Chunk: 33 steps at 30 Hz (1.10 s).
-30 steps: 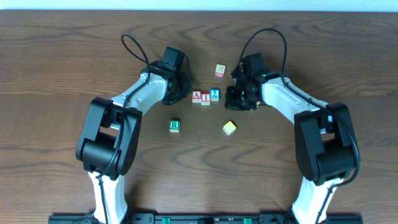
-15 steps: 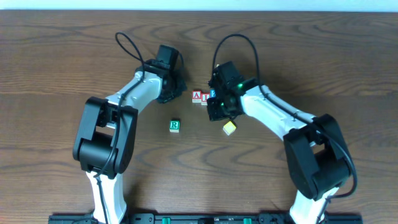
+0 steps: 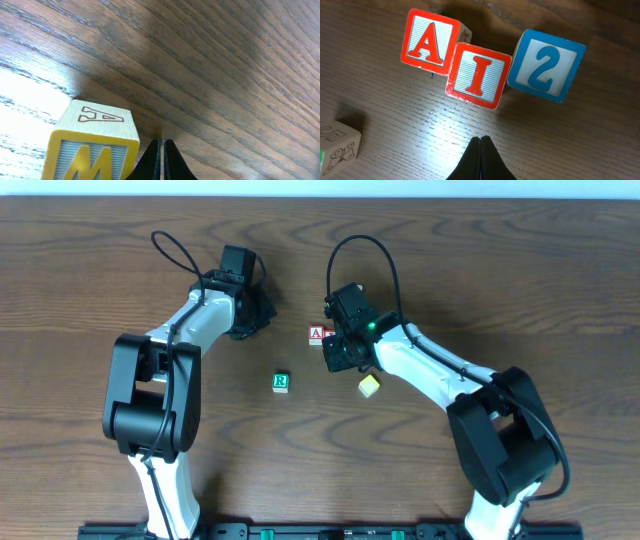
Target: Spell out Ai2
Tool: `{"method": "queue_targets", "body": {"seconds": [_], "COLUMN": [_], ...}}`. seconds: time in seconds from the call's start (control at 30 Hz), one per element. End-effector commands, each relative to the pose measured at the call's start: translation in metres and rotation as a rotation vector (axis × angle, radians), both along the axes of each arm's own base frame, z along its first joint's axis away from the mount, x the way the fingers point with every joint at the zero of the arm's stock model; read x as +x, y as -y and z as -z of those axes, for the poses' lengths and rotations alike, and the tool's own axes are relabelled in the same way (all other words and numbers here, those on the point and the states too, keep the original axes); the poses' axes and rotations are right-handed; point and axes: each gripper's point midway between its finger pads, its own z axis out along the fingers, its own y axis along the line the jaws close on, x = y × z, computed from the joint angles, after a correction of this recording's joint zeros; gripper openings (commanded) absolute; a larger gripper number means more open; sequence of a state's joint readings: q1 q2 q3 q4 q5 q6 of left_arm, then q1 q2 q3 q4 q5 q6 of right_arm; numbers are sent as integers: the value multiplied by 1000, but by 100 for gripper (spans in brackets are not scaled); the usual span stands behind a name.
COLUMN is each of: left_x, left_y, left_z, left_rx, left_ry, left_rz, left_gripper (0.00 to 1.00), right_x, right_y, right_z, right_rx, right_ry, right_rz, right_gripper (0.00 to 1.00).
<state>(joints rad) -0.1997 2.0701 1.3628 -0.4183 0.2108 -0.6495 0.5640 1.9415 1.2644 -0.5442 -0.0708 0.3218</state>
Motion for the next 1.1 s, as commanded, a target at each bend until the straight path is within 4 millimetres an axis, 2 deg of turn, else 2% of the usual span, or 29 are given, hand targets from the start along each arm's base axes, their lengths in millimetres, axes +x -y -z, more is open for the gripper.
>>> {"method": "queue_targets", "body": {"seconds": [0.0, 0.3, 0.47, 0.67, 0.9, 1.07], "left_x": [0, 0, 0, 0, 0, 0], "left_y": [1, 2, 2, 2, 2, 2], "left_z": [-9, -9, -9, -9, -9, -9], "left_rx": [-6, -12, -10, -10, -10, -10], "left_ry": [22, 21, 23, 23, 23, 23], "left_rz": [26, 29, 35, 35, 35, 35], "left_gripper": [6, 6, 6, 6, 6, 6], "right_x": [4, 2, 5, 8, 2, 8], "right_y": [-8, -19, -23, -22, -21, -16], "right_z": [-12, 1, -1, 3, 7, 6], "right_rx": [35, 43, 49, 29, 13, -15], "right_ry": [15, 4, 26, 39, 17, 52], "right_rz": [29, 15, 14, 20, 13, 30], "right_gripper": [2, 2, 1, 2, 2, 2]}}
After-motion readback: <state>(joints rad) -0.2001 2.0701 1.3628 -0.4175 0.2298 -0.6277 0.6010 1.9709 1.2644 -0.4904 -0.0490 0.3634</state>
